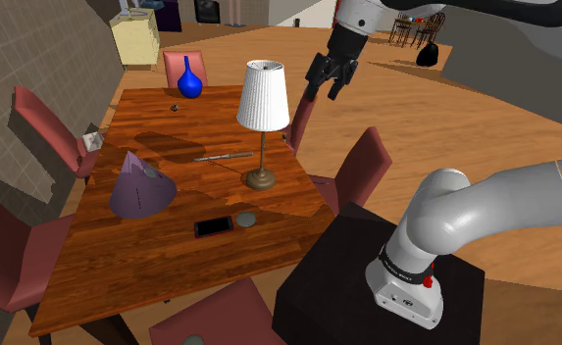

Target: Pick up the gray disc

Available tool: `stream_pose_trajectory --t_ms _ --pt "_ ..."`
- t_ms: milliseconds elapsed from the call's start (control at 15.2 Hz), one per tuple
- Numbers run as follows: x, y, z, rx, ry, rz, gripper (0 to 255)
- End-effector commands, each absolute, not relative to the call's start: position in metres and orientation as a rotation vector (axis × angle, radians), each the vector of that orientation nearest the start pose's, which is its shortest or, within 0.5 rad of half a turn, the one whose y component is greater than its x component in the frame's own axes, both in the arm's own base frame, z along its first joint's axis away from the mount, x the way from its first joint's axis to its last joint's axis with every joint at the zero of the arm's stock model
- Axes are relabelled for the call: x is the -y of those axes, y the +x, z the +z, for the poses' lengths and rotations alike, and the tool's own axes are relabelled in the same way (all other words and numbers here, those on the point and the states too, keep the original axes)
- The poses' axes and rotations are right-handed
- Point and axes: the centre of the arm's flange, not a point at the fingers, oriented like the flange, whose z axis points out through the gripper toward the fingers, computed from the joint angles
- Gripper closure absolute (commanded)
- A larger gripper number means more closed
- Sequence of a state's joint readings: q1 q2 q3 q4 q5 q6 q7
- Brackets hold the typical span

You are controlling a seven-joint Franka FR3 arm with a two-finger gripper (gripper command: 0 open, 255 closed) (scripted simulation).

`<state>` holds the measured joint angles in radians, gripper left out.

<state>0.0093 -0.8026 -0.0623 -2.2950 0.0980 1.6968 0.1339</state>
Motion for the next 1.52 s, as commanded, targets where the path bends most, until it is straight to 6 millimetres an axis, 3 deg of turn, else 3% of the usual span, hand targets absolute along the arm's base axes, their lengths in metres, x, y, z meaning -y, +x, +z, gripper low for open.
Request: stream_pose_trajectory --t_ms 0,1452 --pt "0.015 0.314 0.638 -0.26 -2.963 -0.293 0" --pt "-0.047 0.419 0.372 -0.318 -3.041 -0.238 0"
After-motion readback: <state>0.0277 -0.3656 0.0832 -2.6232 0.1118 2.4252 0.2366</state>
